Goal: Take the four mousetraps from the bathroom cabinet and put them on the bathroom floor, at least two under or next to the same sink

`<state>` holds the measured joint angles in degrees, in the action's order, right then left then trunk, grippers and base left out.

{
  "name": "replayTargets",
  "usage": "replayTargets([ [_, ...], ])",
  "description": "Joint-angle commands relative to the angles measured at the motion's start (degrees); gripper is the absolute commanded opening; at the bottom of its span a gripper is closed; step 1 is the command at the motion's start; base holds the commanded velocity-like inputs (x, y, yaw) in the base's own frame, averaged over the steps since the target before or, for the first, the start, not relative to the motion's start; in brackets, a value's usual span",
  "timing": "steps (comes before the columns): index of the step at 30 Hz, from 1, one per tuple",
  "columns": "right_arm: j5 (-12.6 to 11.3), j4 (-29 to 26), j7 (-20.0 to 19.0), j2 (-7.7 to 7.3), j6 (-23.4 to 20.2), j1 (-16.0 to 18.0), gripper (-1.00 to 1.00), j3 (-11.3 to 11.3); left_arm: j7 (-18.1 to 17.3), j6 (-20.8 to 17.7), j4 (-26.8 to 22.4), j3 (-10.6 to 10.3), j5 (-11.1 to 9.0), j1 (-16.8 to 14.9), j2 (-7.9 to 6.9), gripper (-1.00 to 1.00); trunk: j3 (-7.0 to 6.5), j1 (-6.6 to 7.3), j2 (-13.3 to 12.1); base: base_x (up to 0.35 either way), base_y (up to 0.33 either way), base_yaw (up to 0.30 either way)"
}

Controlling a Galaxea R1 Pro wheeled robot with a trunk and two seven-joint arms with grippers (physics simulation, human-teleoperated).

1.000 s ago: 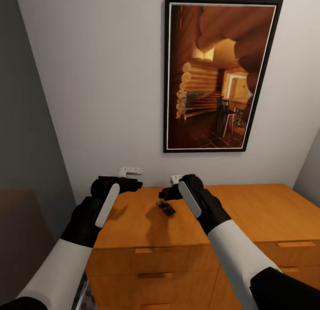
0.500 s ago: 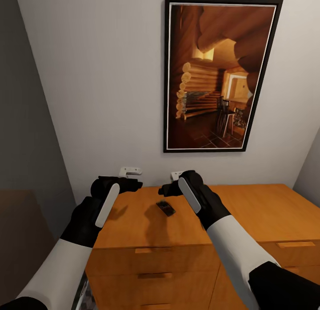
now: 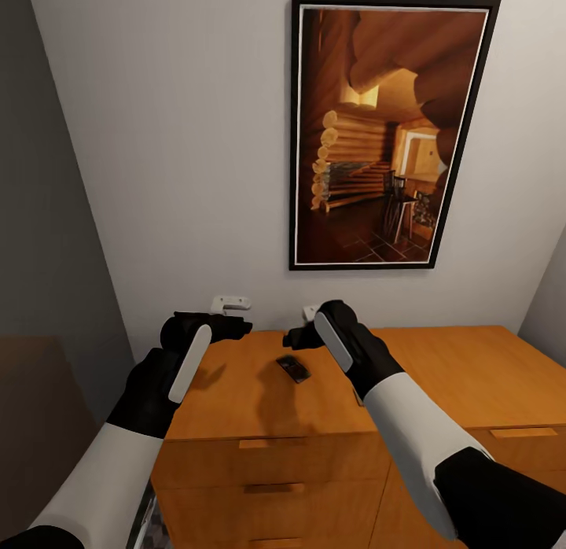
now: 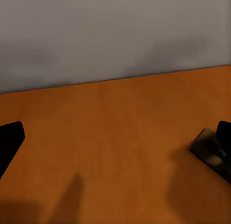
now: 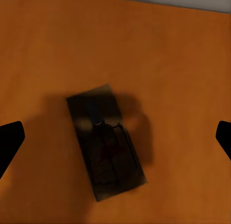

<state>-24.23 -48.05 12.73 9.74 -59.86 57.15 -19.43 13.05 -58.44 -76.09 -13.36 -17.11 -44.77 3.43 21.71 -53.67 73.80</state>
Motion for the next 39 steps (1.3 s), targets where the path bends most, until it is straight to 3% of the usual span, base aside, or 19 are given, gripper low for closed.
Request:
replayTargets([
  [1, -0.62, 0.29, 0.6, -0.01, -0.14, 0.11, 1.0, -0.11, 0.56, -0.18, -0.04, -0.03, -0.61, -0.05, 0.0, 1.0, 0.07, 0.0, 0.04, 0.0, 0.0, 0.0],
  [18, -0.63, 5.44, 0.56, 0.08, -0.14, 2.05, 1.0, -0.16, 0.57, -0.18, -0.03, -0.07, -0.6, -0.05, 0.0, 1.0, 0.07, 0.0, 0.04, 0.0, 0.0, 0.0],
  [39, -0.65, 6.18, 0.55, 0.19, -0.14, 2.35, 1.0, -0.19, 0.66, -0.22, -0.17, -0.26, -0.17, -0.05, 0.0, 1.0, 0.07, 0.0, 0.04, 0.065, 0.0, 0.0],
])
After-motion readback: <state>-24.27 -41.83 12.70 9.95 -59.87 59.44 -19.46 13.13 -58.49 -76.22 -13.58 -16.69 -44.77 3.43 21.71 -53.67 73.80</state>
